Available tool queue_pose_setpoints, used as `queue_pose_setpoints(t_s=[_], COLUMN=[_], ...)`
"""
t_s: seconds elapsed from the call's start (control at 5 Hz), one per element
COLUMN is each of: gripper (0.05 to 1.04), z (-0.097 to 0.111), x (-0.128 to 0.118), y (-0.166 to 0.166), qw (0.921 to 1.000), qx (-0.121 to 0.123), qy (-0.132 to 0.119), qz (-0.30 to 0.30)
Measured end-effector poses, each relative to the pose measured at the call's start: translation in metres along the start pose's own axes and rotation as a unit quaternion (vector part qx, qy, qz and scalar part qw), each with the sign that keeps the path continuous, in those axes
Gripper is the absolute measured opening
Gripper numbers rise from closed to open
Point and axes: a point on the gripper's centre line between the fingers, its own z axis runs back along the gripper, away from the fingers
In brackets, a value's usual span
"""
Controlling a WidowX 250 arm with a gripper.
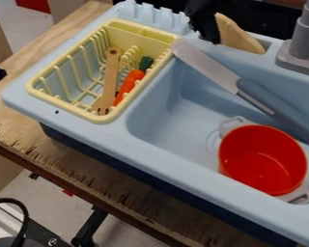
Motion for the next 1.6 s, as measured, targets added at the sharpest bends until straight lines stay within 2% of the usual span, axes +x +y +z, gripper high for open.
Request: queue_pose_setpoints(t_s=[0.4, 0.6, 0.8, 1.0, 1.2, 1.4, 1.6], gripper=[1.0, 1.0, 1.0, 1.0, 1.0, 1.0, 1.0], z=[0.012, 0.013, 0.005, 0.018, 0.023, 0.029, 0.028], x=[-0.024, -0.038, -0.058, -0.068, -0.066, -0.052, -0.031], y=[0.009, 0.014, 0.027, 0.036, 0.051, 0.072, 0.089], qw=[0.9978, 0.9935, 0.9853, 0.9715, 0.9573, 0.9351, 0.9275], qx=[0.0, 0.021, 0.049, 0.074, 0.1, 0.134, 0.145], qy=[0.011, 0.019, 0.026, 0.018, 0.025, 0.026, 0.037], qz=[-0.065, -0.11, -0.162, -0.224, -0.27, -0.327, -0.343])
